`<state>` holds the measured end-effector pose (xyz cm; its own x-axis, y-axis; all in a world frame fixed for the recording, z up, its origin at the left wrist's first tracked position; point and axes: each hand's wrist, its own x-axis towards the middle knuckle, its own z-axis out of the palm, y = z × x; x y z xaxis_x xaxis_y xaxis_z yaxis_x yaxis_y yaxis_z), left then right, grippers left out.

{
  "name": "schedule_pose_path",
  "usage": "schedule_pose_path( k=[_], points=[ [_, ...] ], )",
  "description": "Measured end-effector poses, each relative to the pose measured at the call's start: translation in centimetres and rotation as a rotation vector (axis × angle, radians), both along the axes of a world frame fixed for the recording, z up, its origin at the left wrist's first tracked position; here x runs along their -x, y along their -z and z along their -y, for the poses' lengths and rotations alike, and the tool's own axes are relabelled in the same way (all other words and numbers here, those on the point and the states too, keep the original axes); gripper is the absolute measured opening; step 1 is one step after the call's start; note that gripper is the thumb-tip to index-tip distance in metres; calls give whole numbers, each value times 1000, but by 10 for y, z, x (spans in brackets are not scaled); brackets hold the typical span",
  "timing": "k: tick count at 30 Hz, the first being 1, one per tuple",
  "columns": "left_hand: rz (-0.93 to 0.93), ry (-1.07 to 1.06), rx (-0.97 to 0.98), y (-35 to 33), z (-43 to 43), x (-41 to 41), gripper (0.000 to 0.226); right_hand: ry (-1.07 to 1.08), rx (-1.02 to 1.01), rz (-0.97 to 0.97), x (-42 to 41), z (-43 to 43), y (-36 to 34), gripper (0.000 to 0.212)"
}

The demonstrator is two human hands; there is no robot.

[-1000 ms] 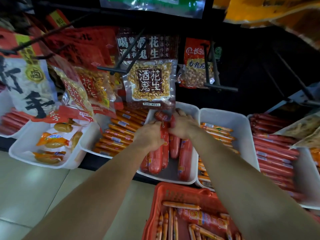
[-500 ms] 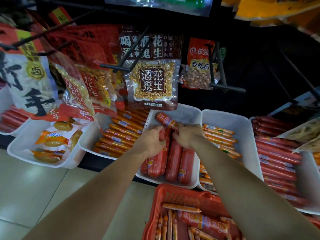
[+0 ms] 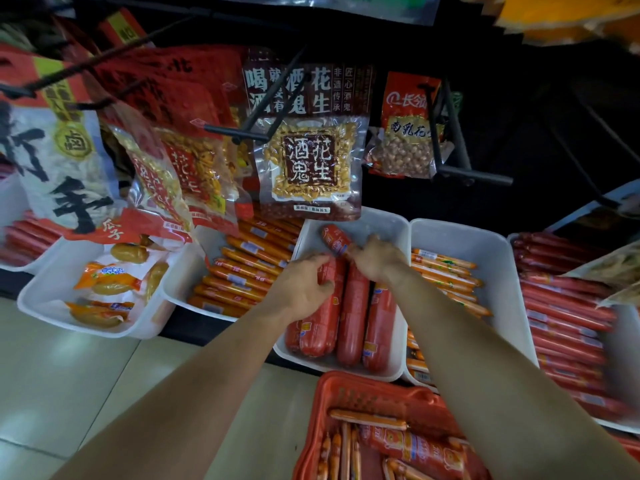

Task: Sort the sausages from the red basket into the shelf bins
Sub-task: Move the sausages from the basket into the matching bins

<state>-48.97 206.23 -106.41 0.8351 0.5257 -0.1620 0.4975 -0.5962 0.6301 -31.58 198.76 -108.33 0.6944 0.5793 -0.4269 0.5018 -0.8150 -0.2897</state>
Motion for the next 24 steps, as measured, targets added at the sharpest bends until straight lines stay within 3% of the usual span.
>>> schedule_pose_path(
  k=[7,11,17,20,24],
  points=[
    [44,2,59,7,-4,1,54,-6,52,-45,-1,-12,2,35],
    [51,-2,78,9,-6,1,54,-10,111,18,3,-14,3,29],
    [24,31,-2,10,-5,3,54,40,-24,46,3,-11,6,38],
    [-9,69,-37,12,-6,3,55,45,-185,67,3,-3,8,49],
    [-32,89,-56,14,-7,3,55,-110,-284,408,-1,0,-2,56]
  ],
)
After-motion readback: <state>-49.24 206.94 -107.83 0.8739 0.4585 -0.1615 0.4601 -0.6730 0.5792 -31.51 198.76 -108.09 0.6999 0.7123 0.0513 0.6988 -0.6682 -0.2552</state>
